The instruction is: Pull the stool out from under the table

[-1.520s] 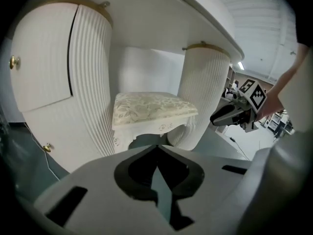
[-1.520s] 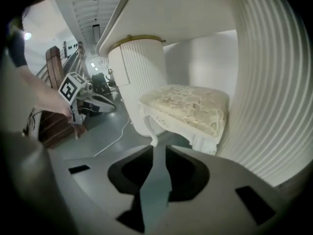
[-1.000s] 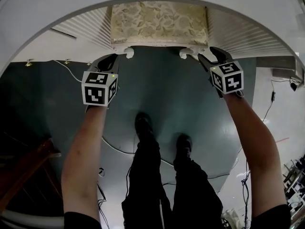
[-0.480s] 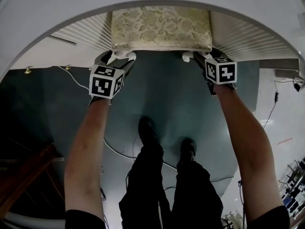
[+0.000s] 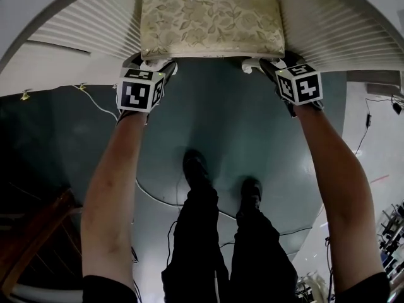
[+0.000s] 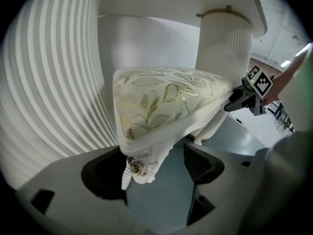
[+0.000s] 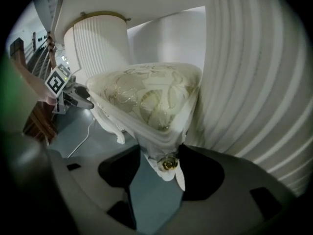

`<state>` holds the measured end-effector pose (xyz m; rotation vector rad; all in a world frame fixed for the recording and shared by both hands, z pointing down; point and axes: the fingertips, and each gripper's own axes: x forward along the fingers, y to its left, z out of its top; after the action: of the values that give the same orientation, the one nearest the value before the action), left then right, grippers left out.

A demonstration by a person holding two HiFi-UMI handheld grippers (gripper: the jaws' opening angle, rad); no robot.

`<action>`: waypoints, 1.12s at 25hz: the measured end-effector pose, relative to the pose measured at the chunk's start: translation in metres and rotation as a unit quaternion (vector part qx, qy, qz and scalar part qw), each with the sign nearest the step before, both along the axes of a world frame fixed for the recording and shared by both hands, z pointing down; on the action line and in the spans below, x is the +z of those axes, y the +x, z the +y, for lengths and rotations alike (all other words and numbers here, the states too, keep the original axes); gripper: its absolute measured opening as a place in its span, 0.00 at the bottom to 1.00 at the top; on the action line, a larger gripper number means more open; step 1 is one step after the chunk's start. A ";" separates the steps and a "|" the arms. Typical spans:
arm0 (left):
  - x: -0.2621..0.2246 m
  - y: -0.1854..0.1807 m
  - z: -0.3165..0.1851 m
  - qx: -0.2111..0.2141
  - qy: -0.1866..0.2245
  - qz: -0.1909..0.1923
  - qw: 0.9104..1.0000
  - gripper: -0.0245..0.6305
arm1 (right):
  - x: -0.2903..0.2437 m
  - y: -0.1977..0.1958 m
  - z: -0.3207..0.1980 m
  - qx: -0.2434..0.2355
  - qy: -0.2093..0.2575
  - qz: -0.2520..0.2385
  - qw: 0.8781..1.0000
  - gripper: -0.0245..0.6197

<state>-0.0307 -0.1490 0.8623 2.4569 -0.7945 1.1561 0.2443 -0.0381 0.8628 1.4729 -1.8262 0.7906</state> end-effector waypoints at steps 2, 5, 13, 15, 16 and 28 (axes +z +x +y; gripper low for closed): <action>0.003 0.003 0.003 0.005 0.006 -0.004 1.000 0.71 | 0.002 0.000 0.000 0.011 0.014 -0.003 1.000 0.43; 0.007 0.002 0.003 0.028 0.010 -0.009 1.000 0.61 | 0.004 0.004 -0.002 0.014 0.012 0.007 1.000 0.43; 0.006 -0.003 -0.005 0.015 -0.008 -0.027 1.000 0.51 | 0.011 0.008 -0.008 -0.004 -0.032 0.010 0.999 0.42; 0.008 -0.003 -0.008 0.014 -0.017 -0.031 0.999 0.50 | 0.014 0.009 -0.011 -0.009 -0.046 0.014 0.999 0.42; 0.009 -0.003 -0.009 0.014 -0.022 -0.032 0.999 0.49 | 0.014 0.010 -0.012 -0.010 -0.053 0.018 0.998 0.42; 0.006 0.000 -0.005 0.019 -0.024 -0.011 0.999 0.45 | 0.012 0.013 -0.012 -0.001 -0.073 0.030 0.997 0.42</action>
<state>-0.0306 -0.1541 0.8682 2.4334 -0.7200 1.2040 0.2576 -0.0504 0.8745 1.3862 -1.6879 0.8507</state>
